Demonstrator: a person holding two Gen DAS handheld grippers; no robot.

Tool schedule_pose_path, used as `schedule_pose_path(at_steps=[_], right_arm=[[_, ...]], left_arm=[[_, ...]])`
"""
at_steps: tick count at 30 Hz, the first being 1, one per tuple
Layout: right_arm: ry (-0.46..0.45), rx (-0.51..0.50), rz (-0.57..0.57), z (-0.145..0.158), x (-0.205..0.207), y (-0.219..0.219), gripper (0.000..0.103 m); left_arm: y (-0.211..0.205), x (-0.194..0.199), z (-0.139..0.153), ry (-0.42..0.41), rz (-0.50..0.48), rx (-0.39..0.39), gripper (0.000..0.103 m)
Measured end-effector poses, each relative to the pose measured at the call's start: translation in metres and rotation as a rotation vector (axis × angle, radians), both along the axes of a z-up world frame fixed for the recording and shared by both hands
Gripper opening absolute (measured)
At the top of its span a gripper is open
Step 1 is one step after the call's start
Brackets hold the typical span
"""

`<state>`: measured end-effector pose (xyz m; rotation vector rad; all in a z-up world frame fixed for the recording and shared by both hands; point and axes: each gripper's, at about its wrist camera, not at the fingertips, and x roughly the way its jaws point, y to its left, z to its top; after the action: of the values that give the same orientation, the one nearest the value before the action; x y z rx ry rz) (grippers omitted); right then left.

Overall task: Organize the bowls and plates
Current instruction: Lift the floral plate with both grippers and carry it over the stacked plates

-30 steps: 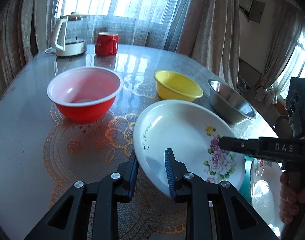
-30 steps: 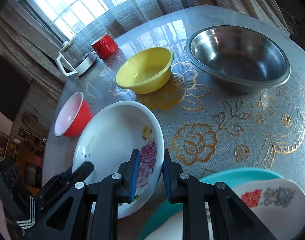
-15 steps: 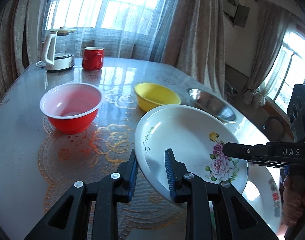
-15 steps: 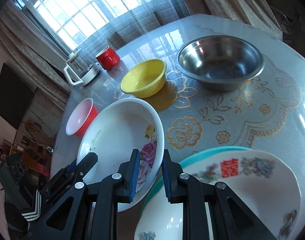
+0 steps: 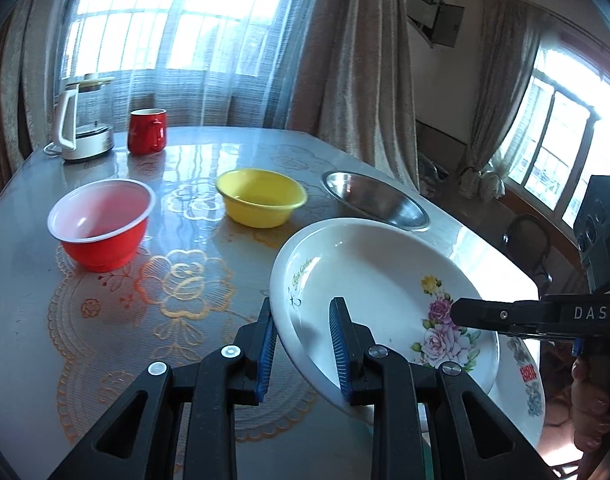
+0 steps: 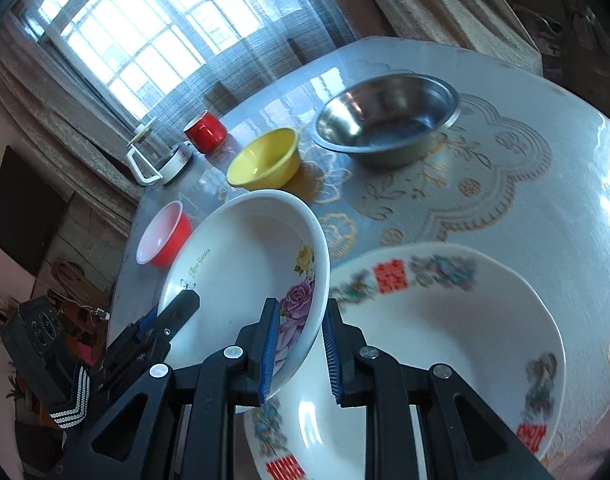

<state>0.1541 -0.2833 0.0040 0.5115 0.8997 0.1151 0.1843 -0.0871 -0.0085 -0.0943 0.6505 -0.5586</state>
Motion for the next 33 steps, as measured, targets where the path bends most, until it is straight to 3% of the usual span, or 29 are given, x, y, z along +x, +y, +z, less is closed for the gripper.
schedule_pose_path(at_steps=[22,33], right_arm=[[0.050,0.036,-0.137,-0.022,-0.074,-0.049,0.022],[0.085,0.063,-0.158,-0.034,-0.086,-0.058,0.024]], left_arm=[[-0.057,-0.053,-0.005,-0.051,-0.185,0.093,0.027],[-0.070,-0.065,-0.010,-0.018,-0.193,0.127,0.029]])
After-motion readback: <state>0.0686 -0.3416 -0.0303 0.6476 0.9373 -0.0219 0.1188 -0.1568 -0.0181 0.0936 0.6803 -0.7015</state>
